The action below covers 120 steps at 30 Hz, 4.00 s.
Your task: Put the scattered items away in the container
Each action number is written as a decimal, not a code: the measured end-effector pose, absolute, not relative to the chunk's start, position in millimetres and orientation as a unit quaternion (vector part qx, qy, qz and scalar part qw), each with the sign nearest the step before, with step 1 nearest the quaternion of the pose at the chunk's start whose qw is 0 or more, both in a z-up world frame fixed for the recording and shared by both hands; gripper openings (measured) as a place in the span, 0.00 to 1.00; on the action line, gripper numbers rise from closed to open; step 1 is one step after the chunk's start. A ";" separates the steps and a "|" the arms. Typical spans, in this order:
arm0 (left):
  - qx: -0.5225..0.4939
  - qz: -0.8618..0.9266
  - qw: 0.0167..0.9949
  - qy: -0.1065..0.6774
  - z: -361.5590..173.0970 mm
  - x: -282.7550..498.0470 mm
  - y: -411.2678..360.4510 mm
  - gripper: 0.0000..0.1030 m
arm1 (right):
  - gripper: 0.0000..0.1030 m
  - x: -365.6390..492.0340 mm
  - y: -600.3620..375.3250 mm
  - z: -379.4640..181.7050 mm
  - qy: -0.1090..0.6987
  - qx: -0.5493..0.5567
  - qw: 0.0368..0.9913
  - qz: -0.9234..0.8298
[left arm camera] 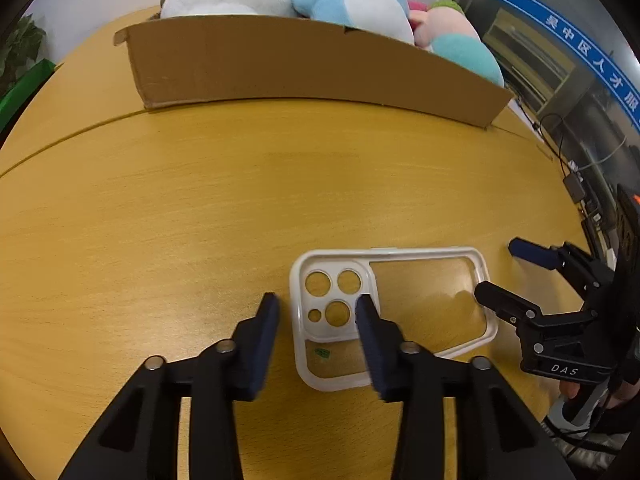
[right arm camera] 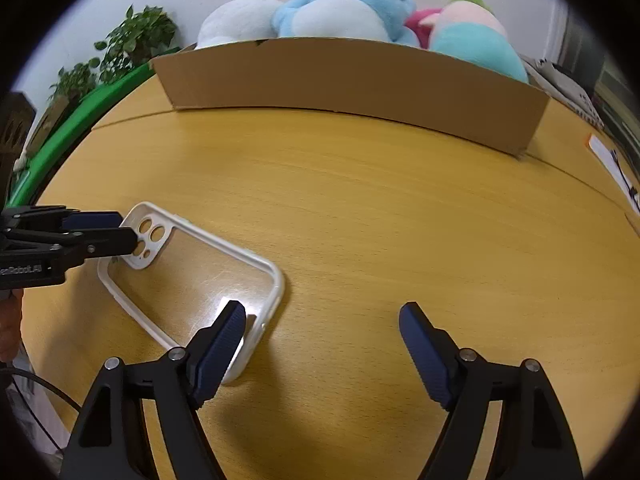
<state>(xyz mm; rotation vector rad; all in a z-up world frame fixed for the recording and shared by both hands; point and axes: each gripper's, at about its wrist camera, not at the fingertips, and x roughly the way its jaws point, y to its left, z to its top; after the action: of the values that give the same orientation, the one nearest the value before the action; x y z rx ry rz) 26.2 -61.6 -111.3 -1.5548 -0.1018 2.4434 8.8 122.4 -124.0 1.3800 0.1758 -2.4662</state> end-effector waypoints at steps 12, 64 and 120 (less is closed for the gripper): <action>-0.537 0.834 0.122 -0.019 -114.0 29.8 -49.3 0.13 | 0.51 12.0 118.5 -121.5 0.088 0.468 0.172 -0.862; -0.408 0.898 0.162 -0.025 6.9 -83.3 -34.2 0.09 | 0.07 -101.4 156.3 -14.9 0.093 0.333 0.154 -0.926; -0.304 0.950 0.053 -0.045 51.4 -32.2 -14.4 1.00 | 0.76 -73.5 160.7 26.1 0.024 0.306 0.070 -0.949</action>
<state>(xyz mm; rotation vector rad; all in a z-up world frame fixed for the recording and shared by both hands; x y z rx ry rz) -32.2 -14.4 51.4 -0.9246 -0.1364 2.8872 -73.5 160.7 26.1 0.9221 0.0710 -2.8553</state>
